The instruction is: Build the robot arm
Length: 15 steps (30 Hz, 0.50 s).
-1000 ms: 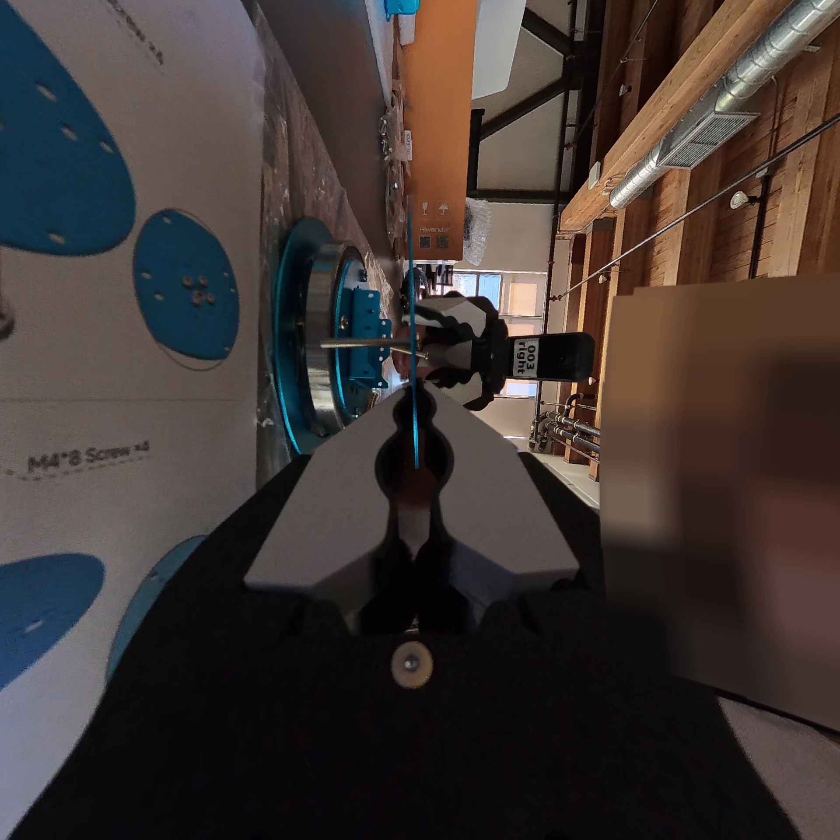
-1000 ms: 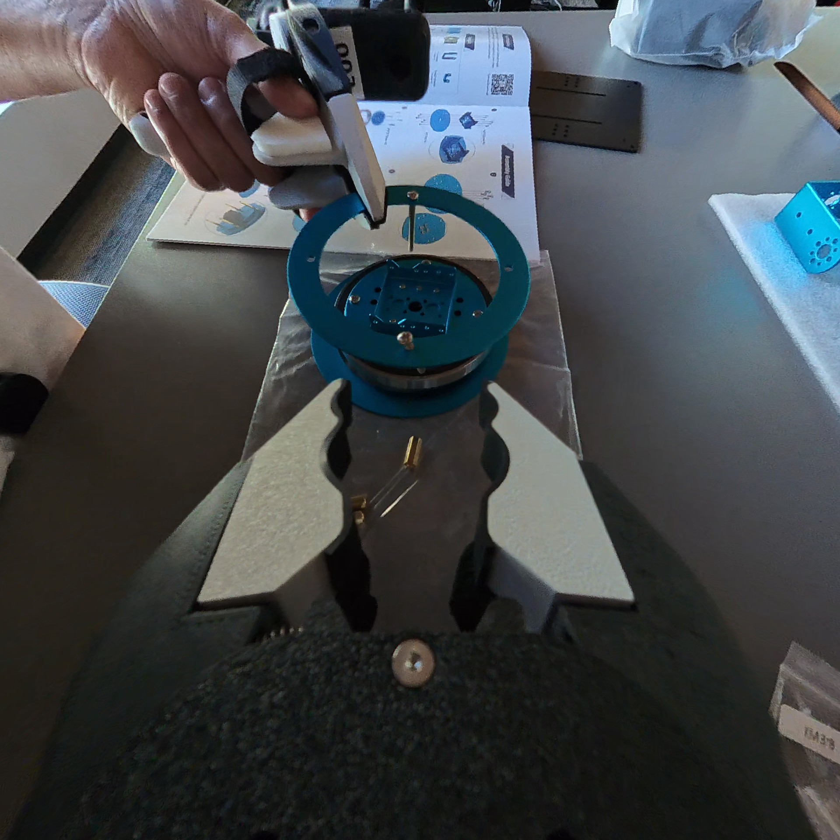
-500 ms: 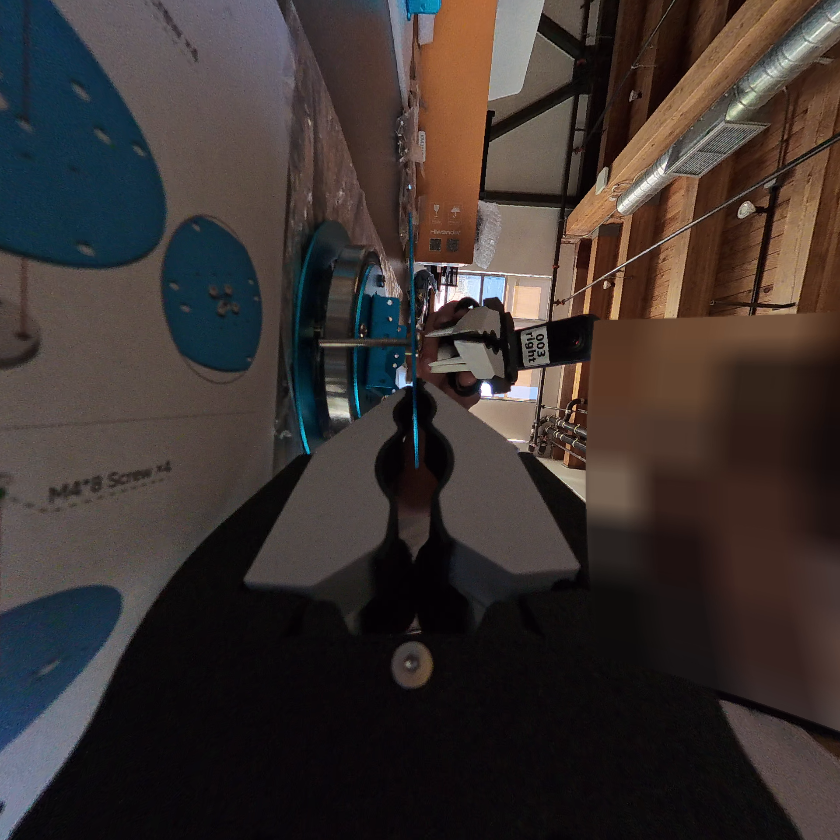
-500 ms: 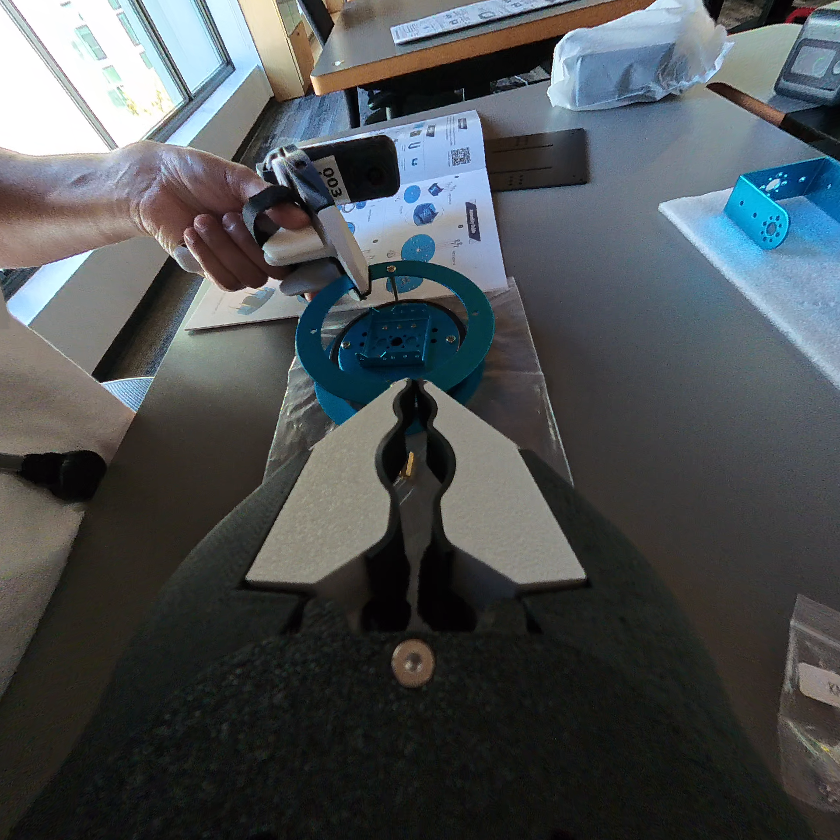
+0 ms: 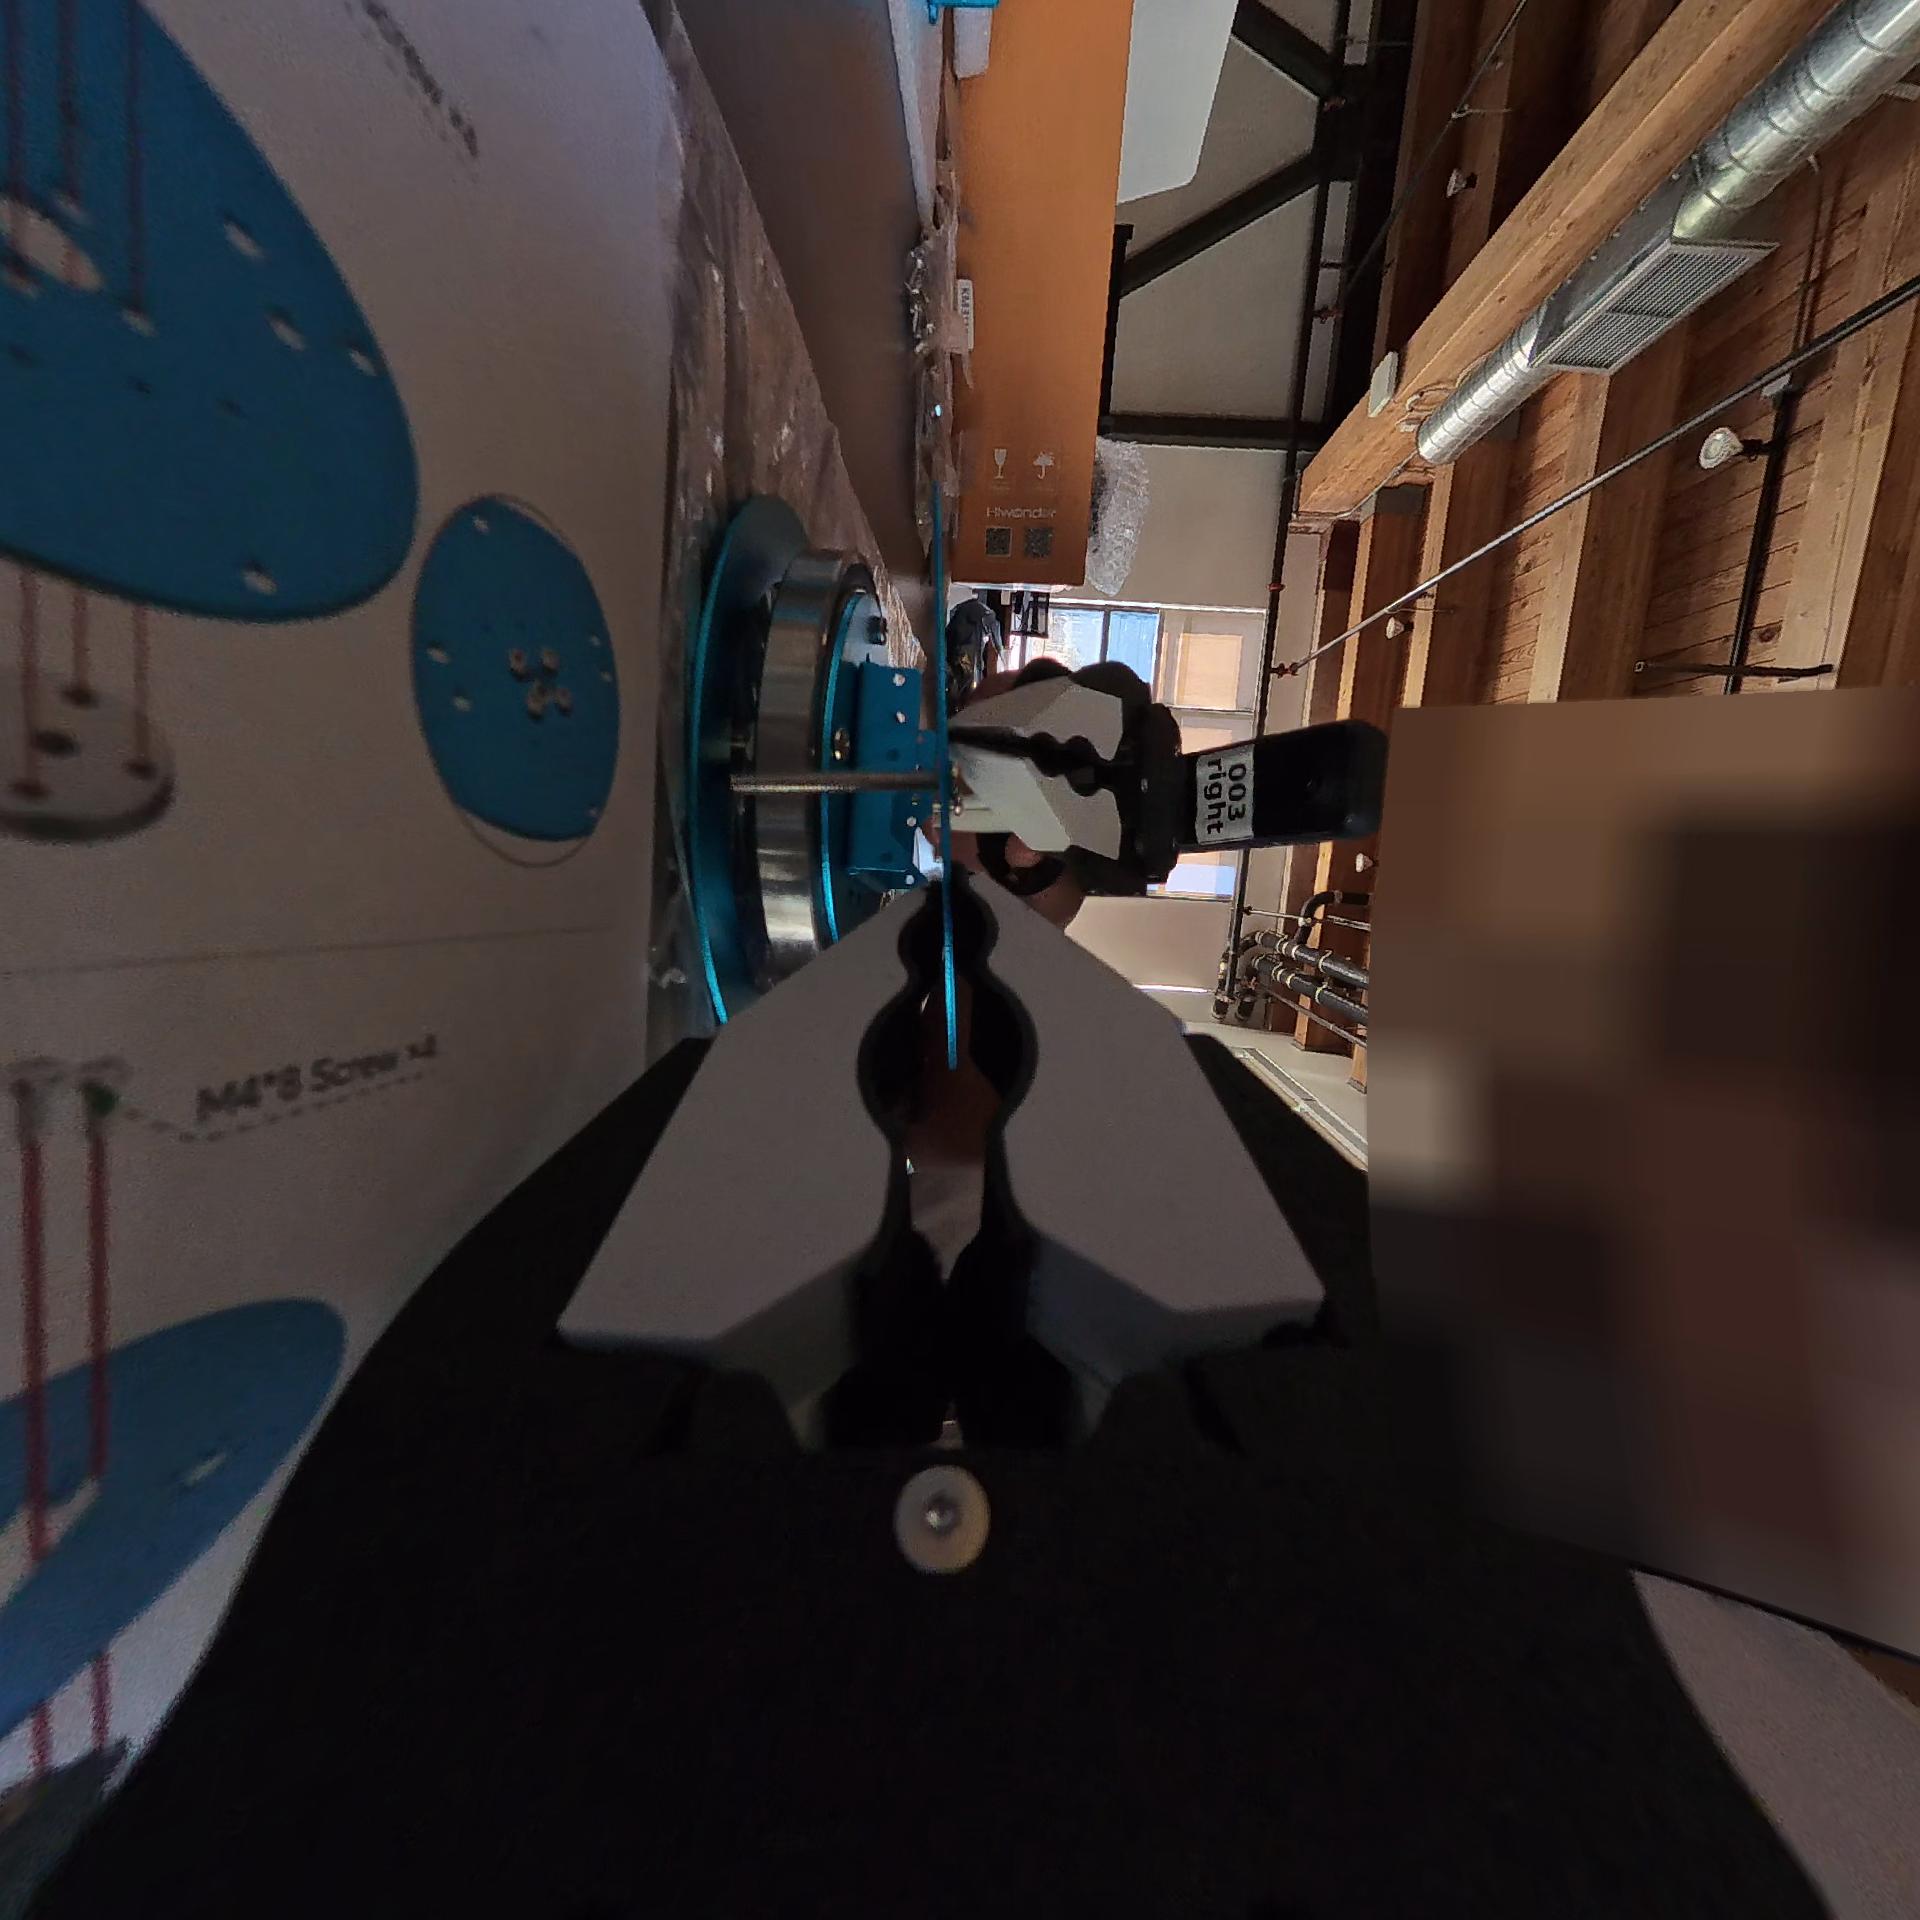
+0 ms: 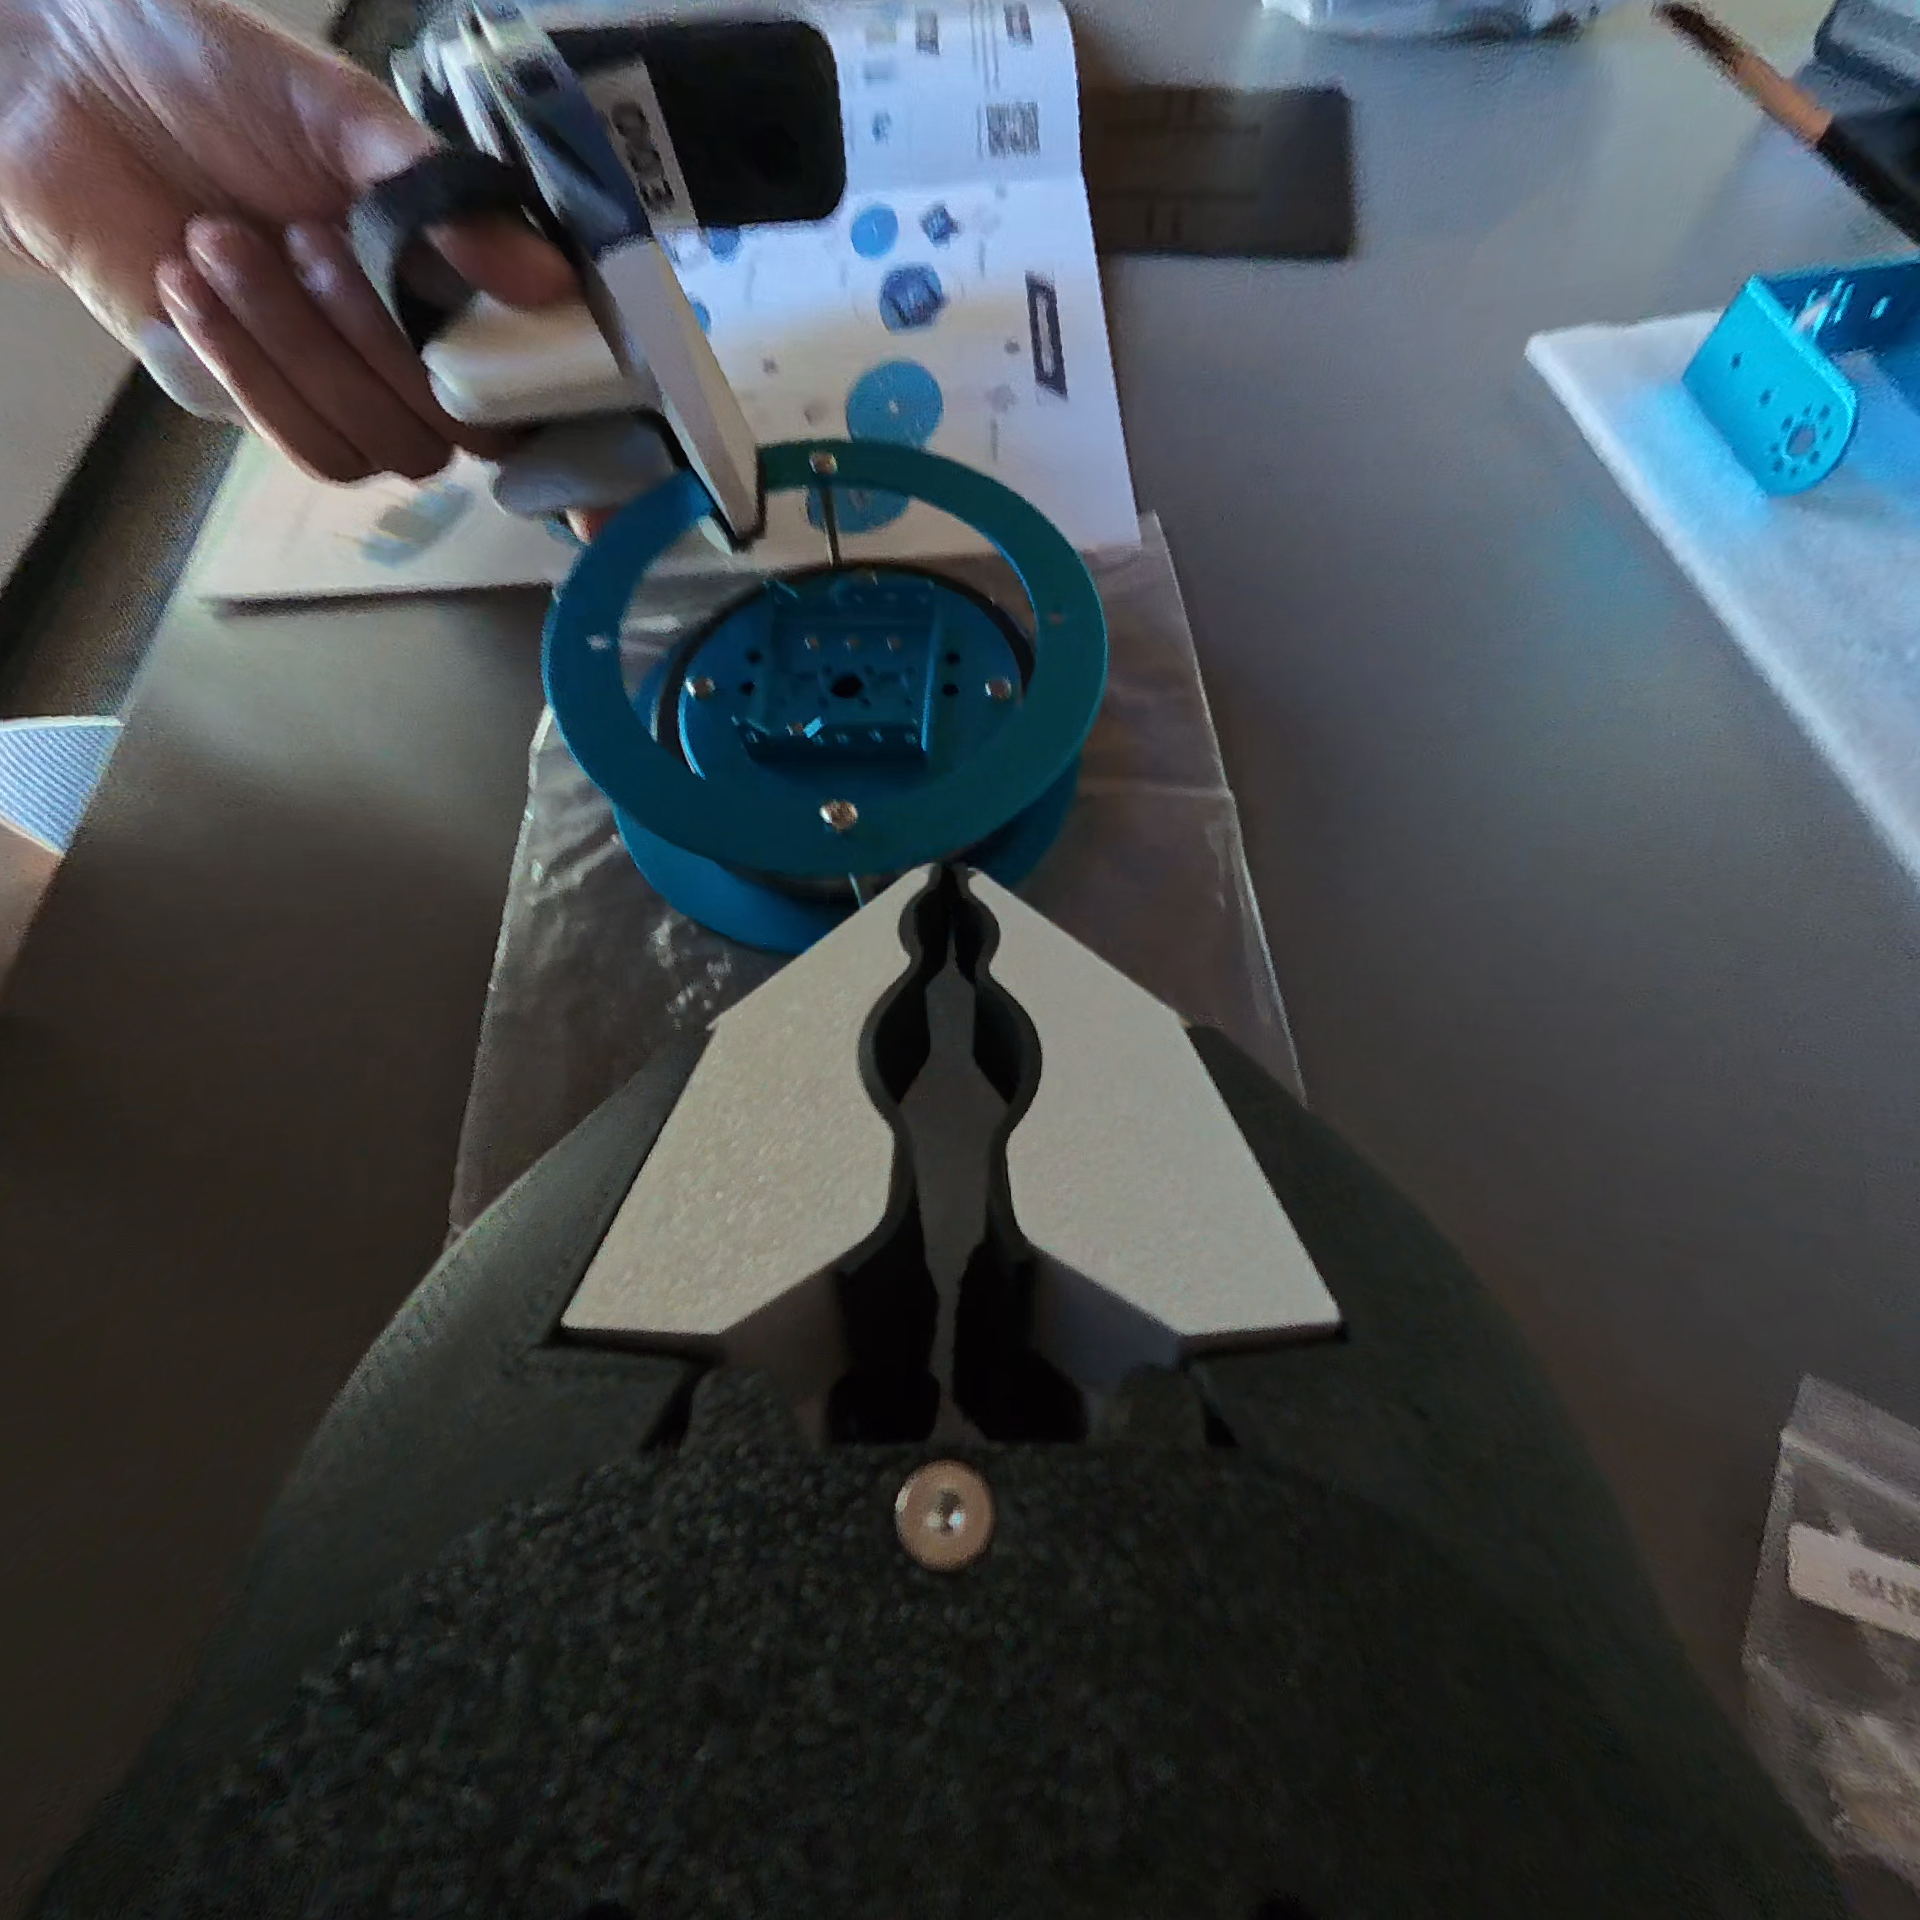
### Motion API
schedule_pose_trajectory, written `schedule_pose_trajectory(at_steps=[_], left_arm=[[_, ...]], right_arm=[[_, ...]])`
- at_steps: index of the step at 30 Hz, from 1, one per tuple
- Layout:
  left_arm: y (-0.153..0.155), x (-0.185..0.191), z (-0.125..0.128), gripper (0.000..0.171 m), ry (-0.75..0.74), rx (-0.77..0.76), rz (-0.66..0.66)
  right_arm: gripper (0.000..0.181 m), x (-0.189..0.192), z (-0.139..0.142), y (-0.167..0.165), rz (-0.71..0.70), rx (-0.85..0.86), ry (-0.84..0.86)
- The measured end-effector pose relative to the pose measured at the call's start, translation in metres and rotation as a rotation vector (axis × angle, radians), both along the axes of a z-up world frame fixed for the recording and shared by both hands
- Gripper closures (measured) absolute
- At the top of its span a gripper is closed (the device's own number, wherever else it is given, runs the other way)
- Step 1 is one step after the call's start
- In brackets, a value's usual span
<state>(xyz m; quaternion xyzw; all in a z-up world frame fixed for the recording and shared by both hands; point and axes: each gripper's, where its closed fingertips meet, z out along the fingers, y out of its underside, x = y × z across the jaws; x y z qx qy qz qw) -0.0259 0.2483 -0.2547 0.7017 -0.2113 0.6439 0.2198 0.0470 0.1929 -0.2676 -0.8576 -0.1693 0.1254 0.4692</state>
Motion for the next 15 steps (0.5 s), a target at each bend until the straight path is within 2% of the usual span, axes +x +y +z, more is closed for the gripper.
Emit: schedule_pose_trajectory(at_steps=[3, 6, 10, 15], left_arm=[[0.000, 0.000, 0.000, 0.171, 0.001, 0.002, -0.002], [0.000, 0.000, 0.000, 0.171, 0.003, 0.007, -0.001], [0.000, 0.000, -0.001, 0.171, 0.008, 0.014, 0.003], [0.001, -0.001, 0.000, 0.171, 0.008, 0.015, 0.004]], right_arm=[[0.177, -0.007, -0.020, -0.009, 0.065, -0.124, -0.001], [0.178, -0.008, -0.026, -0.008, 0.065, -0.126, -0.058], [0.181, -0.003, -0.026, -0.008, 0.052, -0.102, -0.105], [0.181, -0.003, -0.015, -0.006, 0.031, -0.070, -0.038]])
